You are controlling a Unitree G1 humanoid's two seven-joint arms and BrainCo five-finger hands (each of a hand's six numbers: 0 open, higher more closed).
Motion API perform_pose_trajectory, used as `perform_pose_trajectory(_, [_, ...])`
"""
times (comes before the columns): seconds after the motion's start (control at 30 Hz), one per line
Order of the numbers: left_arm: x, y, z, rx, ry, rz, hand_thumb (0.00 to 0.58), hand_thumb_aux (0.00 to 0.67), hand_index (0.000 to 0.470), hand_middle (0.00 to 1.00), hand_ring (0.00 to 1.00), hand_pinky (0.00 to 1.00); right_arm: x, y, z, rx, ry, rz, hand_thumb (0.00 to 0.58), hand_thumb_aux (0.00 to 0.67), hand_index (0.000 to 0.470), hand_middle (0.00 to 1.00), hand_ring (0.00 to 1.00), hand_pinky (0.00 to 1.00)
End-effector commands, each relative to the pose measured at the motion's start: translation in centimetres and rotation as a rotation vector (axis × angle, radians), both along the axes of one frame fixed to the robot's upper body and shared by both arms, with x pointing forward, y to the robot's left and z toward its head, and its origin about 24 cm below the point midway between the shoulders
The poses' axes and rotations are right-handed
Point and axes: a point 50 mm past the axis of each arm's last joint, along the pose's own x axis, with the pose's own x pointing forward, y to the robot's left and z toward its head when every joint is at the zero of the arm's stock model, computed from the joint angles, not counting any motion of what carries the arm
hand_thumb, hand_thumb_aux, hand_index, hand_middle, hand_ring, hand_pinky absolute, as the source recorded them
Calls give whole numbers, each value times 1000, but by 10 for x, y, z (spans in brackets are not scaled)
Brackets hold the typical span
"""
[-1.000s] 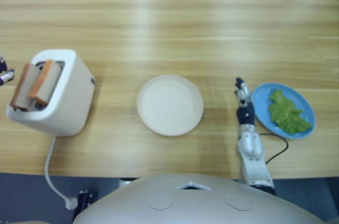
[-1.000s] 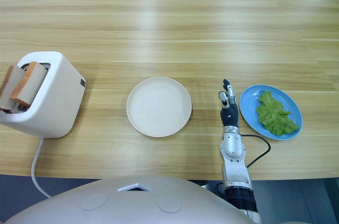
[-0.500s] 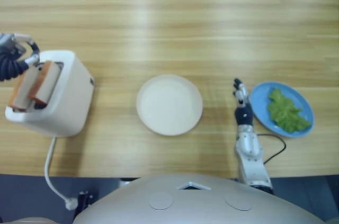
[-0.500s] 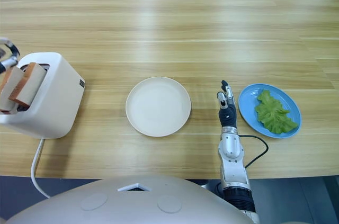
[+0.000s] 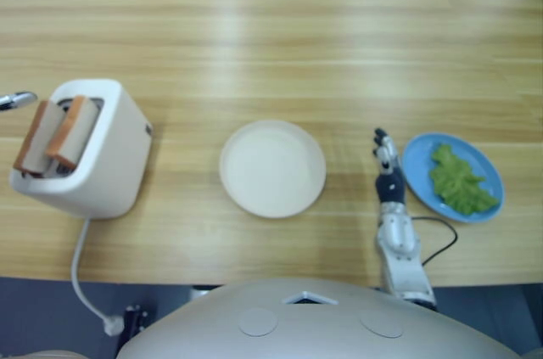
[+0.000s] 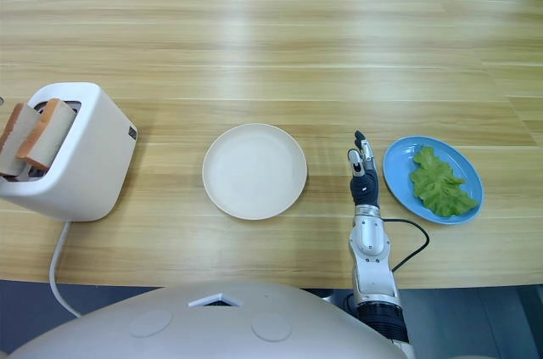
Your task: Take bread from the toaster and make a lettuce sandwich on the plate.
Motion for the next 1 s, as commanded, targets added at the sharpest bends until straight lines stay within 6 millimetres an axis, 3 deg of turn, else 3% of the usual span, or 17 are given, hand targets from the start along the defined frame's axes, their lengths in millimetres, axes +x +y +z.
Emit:
perform_pose_trajectory(0.03, [-3, 4, -9, 27, 77, 30, 0, 0, 0, 0, 0, 0, 0, 1, -2, -1, 12, -3, 0, 0, 0, 0, 0, 0])
perform_pose_trajectory(0.2, [-13, 3, -46, -32, 211, 54, 0, 0, 0, 0, 0, 0, -1, 1, -2, 0, 14, -2, 0, 0, 0, 0, 0, 0])
perform_pose_trajectory(0.37, [-25, 11, -64, -34, 295, 110, 0, 0, 0, 0, 0, 0, 1, 0, -3, 0, 17, 6, 0, 0, 0, 0, 0, 0])
perform_pose_trajectory(0.67, [-29, 19, -71, -8, 342, 162, 0, 0, 0, 0, 0, 0, 3, -4, -1, -6, 11, 5, 0, 0, 0, 0, 0, 0])
perform_pose_trajectory(1.0, [-30, 29, -56, 2, 303, 198, 0, 0, 0, 0, 0, 0, -1, -5, -2, -7, 16, 0, 0, 0, 0, 0, 0, 0])
